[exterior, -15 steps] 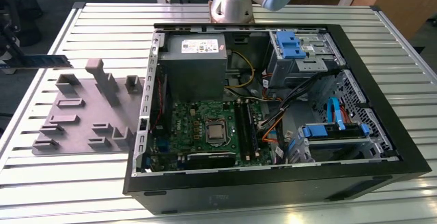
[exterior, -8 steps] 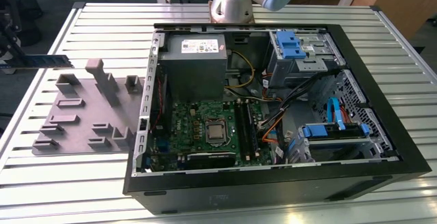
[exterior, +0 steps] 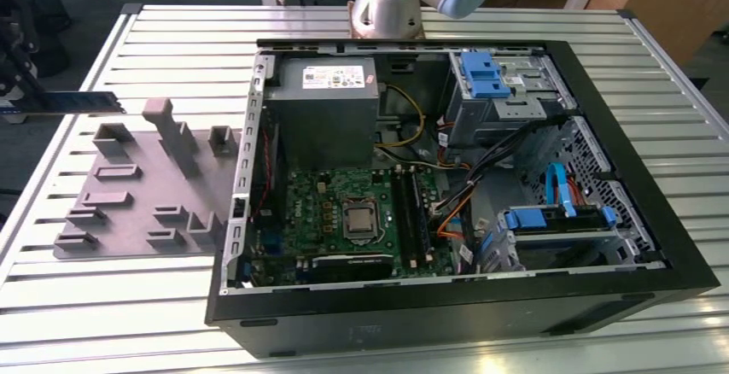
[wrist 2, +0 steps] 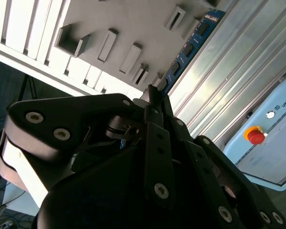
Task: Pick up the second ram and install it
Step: 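Pick up the second ram and move it above second insertion slot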
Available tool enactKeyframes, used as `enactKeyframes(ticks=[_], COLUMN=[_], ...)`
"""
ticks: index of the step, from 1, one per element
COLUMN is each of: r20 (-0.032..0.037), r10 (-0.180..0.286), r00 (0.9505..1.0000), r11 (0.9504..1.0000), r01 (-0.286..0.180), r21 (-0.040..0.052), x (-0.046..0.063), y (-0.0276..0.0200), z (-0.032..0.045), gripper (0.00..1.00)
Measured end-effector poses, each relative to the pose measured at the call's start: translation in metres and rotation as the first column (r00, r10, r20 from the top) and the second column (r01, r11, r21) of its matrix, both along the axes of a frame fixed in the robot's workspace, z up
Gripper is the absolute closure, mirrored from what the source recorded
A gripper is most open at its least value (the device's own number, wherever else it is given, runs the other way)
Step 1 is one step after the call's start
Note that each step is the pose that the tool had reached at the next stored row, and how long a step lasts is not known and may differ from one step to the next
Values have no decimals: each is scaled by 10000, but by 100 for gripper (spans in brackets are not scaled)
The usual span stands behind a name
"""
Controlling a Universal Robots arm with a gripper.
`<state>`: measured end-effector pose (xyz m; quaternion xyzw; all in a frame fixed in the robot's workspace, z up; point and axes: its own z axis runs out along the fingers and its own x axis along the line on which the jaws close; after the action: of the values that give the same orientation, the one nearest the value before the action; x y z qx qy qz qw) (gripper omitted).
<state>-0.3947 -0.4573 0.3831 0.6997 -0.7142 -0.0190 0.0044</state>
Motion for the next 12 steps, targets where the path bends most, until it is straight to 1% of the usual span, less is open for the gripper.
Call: enactKeyframes(ticks=[12], r20=[1], r10=[-2], r00=[10000], r11=[10000], r01=[2], r21=[1], x=[103], y=[1], z=[-1], gripper=[86])
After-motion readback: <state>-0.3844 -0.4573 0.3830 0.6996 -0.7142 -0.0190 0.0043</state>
